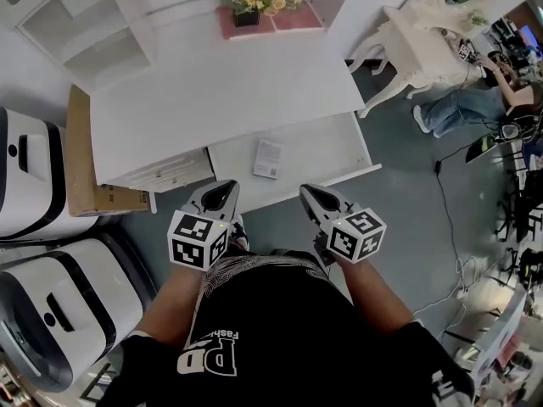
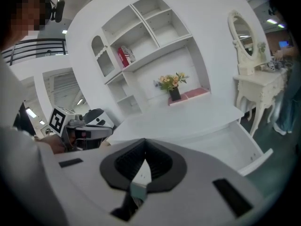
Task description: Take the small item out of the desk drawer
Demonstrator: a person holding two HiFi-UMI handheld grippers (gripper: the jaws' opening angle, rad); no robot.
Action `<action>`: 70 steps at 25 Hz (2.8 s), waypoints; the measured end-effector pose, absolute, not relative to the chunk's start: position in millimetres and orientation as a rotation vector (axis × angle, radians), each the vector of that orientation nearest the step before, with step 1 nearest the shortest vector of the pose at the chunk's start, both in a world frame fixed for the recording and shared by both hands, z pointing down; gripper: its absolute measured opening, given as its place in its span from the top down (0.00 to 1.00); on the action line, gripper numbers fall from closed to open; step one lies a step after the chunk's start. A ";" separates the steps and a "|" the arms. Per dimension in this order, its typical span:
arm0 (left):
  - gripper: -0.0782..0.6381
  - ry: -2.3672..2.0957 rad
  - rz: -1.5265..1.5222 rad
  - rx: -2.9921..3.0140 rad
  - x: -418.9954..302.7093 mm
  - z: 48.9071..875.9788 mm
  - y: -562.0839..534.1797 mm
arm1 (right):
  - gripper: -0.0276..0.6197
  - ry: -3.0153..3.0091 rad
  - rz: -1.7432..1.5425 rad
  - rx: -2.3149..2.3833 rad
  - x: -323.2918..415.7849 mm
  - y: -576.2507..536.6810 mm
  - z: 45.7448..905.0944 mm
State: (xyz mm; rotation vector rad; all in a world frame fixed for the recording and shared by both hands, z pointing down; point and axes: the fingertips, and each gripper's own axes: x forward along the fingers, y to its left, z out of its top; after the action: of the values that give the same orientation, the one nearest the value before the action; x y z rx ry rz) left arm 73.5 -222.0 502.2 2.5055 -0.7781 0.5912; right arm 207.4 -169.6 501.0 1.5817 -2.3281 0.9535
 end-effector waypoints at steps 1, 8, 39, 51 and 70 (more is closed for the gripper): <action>0.87 -0.776 0.594 2.504 72.4 504.4 -229.1 | 0.94 -2.320 0.958 1.581 206.3 -176.3 503.3; 0.87 -0.750 0.629 2.495 68.4 521.6 -272.3 | 0.94 -2.227 1.008 1.553 197.9 -216.9 534.7; 0.87 -0.700 0.731 2.337 21.2 610.4 -328.3 | 0.38 -1.446 1.297 1.634 215.5 -314.5 789.8; 0.87 -0.666 0.797 2.321 24.5 615.9 -322.9 | 0.29 -1.255 1.375 1.627 222.0 -315.6 841.7; 0.87 -0.632 0.769 2.346 45.8 605.4 -317.1 | 0.29 -1.334 1.446 1.505 228.5 -299.0 825.8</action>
State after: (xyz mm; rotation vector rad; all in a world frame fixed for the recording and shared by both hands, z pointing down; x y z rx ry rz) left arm 45.8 -317.1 605.4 2.3461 -0.6318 0.7688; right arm 228.5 -299.0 825.8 1.5054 -1.3341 1.4456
